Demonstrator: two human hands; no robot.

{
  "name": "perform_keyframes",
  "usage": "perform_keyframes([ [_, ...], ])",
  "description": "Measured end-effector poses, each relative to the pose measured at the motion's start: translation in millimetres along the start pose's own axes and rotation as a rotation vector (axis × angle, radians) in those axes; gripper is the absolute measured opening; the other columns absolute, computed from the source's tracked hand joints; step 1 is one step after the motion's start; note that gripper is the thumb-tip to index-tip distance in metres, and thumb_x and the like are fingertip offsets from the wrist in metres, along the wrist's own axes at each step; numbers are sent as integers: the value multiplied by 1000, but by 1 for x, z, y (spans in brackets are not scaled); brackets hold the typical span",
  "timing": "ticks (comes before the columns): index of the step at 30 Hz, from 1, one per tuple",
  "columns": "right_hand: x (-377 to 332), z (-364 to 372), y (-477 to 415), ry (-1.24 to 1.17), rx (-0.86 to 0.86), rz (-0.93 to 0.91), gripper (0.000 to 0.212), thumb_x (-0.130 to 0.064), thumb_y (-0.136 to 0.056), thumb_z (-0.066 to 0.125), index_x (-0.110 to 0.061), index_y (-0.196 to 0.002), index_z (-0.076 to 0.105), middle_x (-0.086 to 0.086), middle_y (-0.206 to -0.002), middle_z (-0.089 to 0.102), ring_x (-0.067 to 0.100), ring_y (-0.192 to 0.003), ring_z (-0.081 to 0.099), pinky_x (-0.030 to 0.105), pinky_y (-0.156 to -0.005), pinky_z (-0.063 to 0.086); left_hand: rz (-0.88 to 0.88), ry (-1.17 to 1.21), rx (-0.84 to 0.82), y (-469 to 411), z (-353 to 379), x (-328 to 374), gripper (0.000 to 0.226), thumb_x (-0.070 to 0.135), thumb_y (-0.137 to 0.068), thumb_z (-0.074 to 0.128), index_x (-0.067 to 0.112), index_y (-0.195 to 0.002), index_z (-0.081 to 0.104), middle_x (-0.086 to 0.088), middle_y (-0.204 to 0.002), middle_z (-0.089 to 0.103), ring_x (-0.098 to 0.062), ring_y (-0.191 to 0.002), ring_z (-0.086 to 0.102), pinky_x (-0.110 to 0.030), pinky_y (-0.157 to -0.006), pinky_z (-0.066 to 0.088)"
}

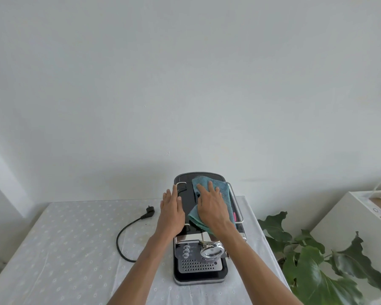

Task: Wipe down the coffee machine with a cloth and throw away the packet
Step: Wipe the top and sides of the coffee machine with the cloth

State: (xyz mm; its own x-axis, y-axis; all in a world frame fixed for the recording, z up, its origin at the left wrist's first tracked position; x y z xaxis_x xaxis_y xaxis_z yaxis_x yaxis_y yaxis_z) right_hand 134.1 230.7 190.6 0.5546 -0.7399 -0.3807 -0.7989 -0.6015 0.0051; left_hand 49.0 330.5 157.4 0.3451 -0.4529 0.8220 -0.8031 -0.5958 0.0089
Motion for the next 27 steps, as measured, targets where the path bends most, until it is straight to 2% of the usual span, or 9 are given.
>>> perform_keyframes([
  [3, 6, -27, 2, -184, 110, -66, 41, -8, -104, 34, -14, -141, 50, 17, -119, 63, 34, -104, 61, 38, -81, 49, 0, -34, -14, -1, 0, -1, 53, 30, -108, 18, 22, -158, 3, -10, -166, 2, -20, -153, -6, -33, -123, -1],
  [5, 21, -48, 6, -406, 132, -51, 40, -8, -105, 34, -14, -139, 54, 7, -92, 67, 25, -77, 60, 27, -64, 44, -2, -64, -28, -2, 1, -1, 54, 30, -108, 17, 20, -158, 2, -10, -166, 1, -21, -153, -7, -33, -123, -2],
  [10, 80, -88, 22, -910, 145, 97, 33, -25, -110, 36, -24, -136, 56, 1, -91, 69, 11, -70, 67, 31, -67, 56, -14, -165, -39, -5, 2, -2, 54, 30, -108, 15, 19, -158, 0, -11, -165, -1, -24, -153, -7, -35, -123, -2],
  [13, 111, -120, 43, -911, 238, 72, 33, -26, -109, 38, -32, -135, 58, 0, -101, 71, 17, -86, 66, 35, -75, 54, -20, -218, -49, -7, 3, -4, 53, 29, -108, 14, 18, -158, 0, -12, -165, -3, -25, -153, -7, -36, -123, -2],
  [16, 137, -145, 66, -748, 356, -22, 39, -14, -109, 38, -26, -140, 57, 1, -132, 66, 14, -119, 60, 37, -103, 48, -24, -259, -37, -8, 3, -2, 54, 28, -108, 14, 15, -158, 0, -13, -165, -4, -26, -153, -7, -37, -123, -2],
  [18, 152, -139, 77, -649, 346, -31, 41, -10, -108, 38, -26, -141, 57, 14, -129, 67, 20, -109, 63, 43, -102, 47, -13, -304, -21, -8, 7, 7, 54, 26, -107, 15, 10, -157, 0, -15, -165, -4, -27, -153, -8, -39, -124, -1],
  [22, 162, -88, 90, -523, 190, -89, 43, -10, -107, 41, -34, -142, 49, -11, -119, 66, -8, -74, 58, 18, -77, 48, 100, -493, 129, -1, 14, 34, 56, 30, -106, 18, 6, -156, 9, -15, -165, -1, -31, -153, -2, -41, -125, 3],
  [25, 155, -39, 98, -500, 76, -151, 48, -7, -106, 42, -41, -140, 44, -10, -138, 57, 7, -124, 58, 13, -102, 40, 118, -589, 176, 4, 13, 37, 58, 33, -105, 17, 5, -156, 11, -16, -165, 2, -29, -153, 0, -41, -125, 6],
  [27, 144, -19, 104, -505, 14, -190, 57, -5, -106, 41, -46, -145, 40, -3, -149, 50, 15, -134, 52, 9, -105, 35, 102, -627, 169, 6, 14, 35, 59, 33, -105, 17, 4, -156, 9, -16, -165, 3, -28, -153, 0, -41, -125, 5],
])
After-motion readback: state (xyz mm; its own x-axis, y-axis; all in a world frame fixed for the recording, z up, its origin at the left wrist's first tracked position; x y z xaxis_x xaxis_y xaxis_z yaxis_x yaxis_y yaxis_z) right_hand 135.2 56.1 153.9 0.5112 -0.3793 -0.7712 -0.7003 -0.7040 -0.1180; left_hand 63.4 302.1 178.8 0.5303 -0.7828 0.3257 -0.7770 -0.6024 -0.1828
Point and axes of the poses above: each hand's wrist, its own y-axis away from the middle knuckle, its own z-axis out of the palm, x = y × z, the point moved 10 cm from there along -y, towards the middle knuckle
